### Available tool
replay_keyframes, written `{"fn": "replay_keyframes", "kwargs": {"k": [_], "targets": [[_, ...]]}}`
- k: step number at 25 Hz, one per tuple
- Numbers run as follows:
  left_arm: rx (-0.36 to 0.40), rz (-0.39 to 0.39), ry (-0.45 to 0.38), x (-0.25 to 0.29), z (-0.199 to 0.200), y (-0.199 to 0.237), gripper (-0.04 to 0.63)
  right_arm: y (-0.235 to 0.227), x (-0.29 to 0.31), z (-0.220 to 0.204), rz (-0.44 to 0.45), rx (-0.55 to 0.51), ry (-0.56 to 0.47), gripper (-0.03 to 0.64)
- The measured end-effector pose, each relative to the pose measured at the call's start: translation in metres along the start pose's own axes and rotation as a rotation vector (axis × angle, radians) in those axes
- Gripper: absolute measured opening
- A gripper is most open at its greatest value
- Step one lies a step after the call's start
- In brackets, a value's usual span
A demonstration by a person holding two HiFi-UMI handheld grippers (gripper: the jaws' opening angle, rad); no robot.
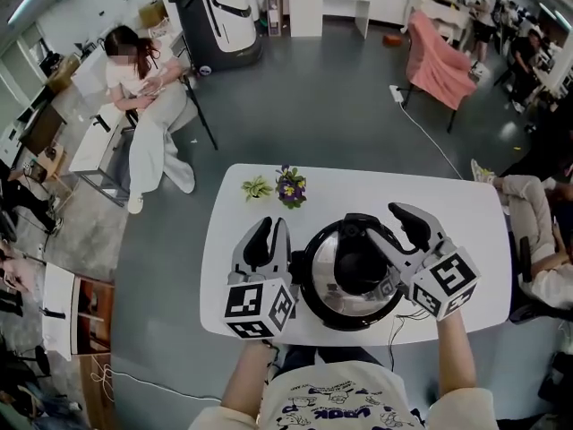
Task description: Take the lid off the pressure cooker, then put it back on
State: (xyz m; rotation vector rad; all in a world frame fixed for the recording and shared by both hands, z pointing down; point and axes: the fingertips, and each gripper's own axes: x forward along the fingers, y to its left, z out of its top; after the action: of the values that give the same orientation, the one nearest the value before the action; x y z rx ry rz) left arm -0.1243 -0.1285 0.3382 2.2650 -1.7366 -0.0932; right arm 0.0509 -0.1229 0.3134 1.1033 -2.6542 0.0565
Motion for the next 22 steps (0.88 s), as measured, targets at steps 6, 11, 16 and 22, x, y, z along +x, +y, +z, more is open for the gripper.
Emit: {"fn": "replay_keyframes", "kwargs": {"k": [6,11,16,22], "targets": [[0.083,-0.01,-0.093,-0.009,0.038,-0.022,0.051,-0.03,-0.03,0.024,-0.261,0.086,-0.149,0.114],[0.137,-0.019,-0.152,-0.015,0.058,-0.041,0.023,-0.036,-0.048,0.035,-0.373,0.086,-0.192,0.086],[0.174,-0.02,-0.181,-0.021,0.066,-0.055,0.015,-0.04,-0.063,0.043,-0.455,0.105,-0.236,0.048],[0.191,-0.024,-0.193,-0.03,0.072,-0.066,0.014,-0.037,-0.074,0.044,-0.49,0.127,-0.256,0.012]]}}
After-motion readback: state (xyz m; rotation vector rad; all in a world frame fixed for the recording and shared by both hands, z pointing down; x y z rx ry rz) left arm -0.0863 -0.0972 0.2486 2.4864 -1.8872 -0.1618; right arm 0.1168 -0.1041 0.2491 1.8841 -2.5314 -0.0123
